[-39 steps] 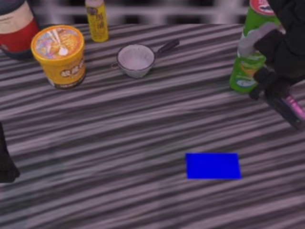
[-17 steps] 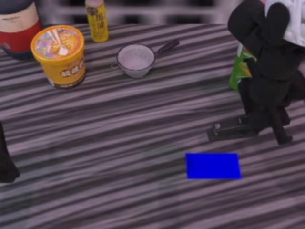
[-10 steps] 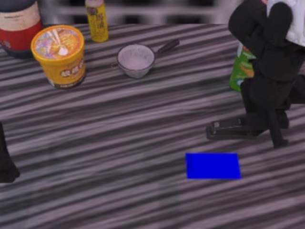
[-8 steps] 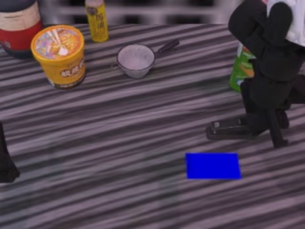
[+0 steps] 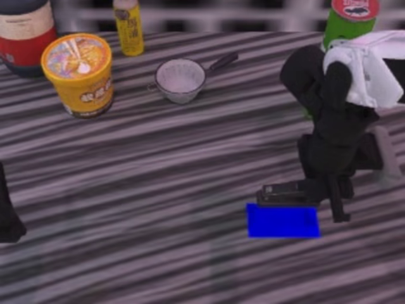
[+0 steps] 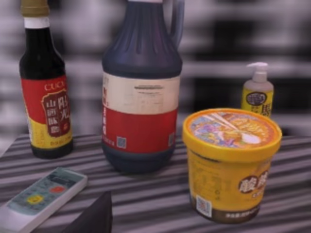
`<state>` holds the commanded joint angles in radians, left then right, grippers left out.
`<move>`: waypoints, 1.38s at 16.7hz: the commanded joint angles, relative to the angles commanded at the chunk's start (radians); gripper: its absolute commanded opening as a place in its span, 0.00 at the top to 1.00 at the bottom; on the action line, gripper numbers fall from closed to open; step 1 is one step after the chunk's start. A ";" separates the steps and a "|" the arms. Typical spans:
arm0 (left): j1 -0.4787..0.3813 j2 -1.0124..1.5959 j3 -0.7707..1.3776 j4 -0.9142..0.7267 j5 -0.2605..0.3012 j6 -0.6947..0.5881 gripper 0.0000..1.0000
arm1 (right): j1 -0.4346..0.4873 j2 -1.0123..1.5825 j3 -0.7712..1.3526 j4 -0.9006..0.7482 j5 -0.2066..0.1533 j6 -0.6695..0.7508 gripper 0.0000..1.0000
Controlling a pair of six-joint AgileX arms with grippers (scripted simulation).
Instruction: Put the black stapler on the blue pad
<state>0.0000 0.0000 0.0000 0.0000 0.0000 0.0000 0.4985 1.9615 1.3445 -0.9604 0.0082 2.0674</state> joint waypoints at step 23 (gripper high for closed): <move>0.000 0.000 0.000 0.000 0.000 0.000 0.00 | 0.019 0.042 -0.060 0.092 0.001 0.017 0.00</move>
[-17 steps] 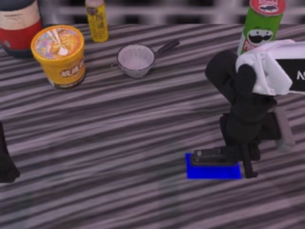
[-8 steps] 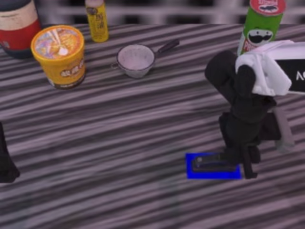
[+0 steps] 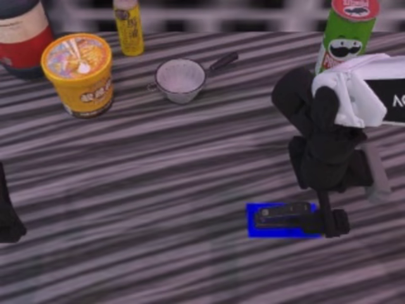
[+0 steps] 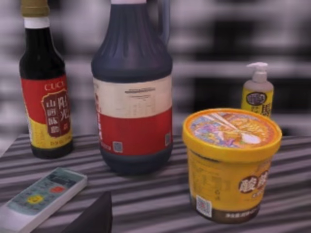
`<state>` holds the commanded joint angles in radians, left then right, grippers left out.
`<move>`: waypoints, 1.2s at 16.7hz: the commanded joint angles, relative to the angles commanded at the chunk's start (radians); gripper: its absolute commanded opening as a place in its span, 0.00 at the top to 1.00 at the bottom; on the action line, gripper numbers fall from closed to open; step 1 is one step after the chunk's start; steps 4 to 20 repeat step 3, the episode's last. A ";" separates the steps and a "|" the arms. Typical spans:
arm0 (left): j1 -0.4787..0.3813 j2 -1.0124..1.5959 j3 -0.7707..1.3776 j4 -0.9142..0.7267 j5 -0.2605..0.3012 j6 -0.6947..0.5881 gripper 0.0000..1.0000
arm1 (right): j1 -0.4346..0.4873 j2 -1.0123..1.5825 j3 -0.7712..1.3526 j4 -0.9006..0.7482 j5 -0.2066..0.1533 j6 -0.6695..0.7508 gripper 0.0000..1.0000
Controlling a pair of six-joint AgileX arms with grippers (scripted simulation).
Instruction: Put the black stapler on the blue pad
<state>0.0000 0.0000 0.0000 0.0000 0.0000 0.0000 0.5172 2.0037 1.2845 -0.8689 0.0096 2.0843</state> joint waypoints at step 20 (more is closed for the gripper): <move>0.000 0.000 0.000 0.000 0.000 0.000 0.00 | 0.000 0.000 0.000 0.000 0.000 0.000 0.00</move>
